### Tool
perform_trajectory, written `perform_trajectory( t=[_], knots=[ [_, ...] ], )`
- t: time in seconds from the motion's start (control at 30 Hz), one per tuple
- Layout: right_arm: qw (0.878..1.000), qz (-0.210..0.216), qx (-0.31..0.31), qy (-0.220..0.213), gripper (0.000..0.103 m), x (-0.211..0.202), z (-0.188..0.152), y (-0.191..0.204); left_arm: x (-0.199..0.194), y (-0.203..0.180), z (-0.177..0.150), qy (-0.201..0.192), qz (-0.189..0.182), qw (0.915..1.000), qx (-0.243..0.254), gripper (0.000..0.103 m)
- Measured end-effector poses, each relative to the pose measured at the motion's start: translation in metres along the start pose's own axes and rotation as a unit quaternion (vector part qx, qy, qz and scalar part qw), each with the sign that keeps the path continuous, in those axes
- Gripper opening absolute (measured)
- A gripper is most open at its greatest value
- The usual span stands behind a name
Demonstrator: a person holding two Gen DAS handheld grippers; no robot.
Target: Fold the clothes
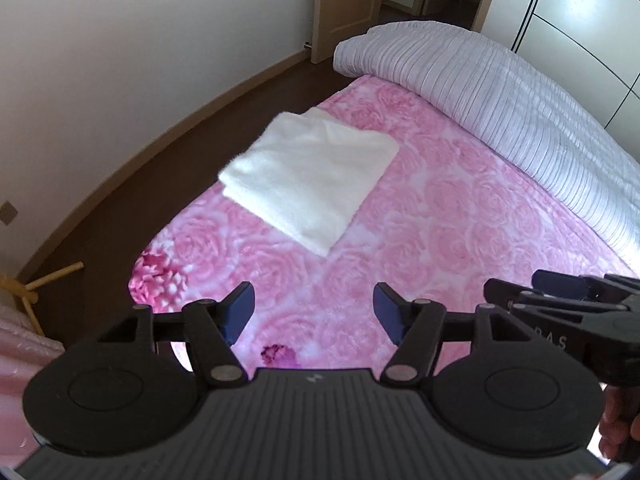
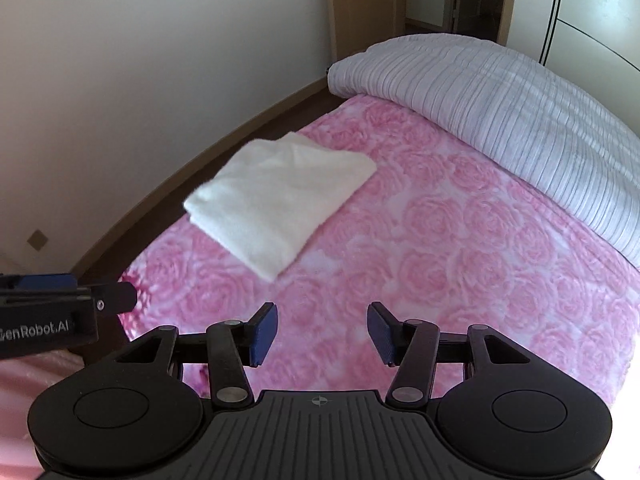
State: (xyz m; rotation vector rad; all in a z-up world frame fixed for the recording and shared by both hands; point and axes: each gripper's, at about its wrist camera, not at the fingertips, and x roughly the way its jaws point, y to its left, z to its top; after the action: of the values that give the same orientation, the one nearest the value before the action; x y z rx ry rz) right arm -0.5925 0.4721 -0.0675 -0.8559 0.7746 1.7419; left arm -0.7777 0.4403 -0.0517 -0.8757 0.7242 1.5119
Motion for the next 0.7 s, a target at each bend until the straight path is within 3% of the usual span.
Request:
perform_trajectory(
  t=[0.13, 0.33, 0.7],
  knots=[
    [1.0, 0.002, -0.001, 0.002, 0.054, -0.007, -0.011, -0.012, -0.008, -0.016, -0.014, -0.014, 0.026, 0.9995, 0.012, 0.062],
    [1.0, 0.009, -0.007, 0.015, 0.054, -0.006, -0.017, -0.019, -0.012, -0.026, -0.026, -0.005, 0.03, 0.9995, 0.007, 0.062],
    [0.999, 0.008, -0.027, 0.033, 0.054, 0.021, -0.001, -0.028, 0.015, -0.034, -0.014, 0.02, 0.026, 0.9993, -0.018, 0.062]
  ],
)
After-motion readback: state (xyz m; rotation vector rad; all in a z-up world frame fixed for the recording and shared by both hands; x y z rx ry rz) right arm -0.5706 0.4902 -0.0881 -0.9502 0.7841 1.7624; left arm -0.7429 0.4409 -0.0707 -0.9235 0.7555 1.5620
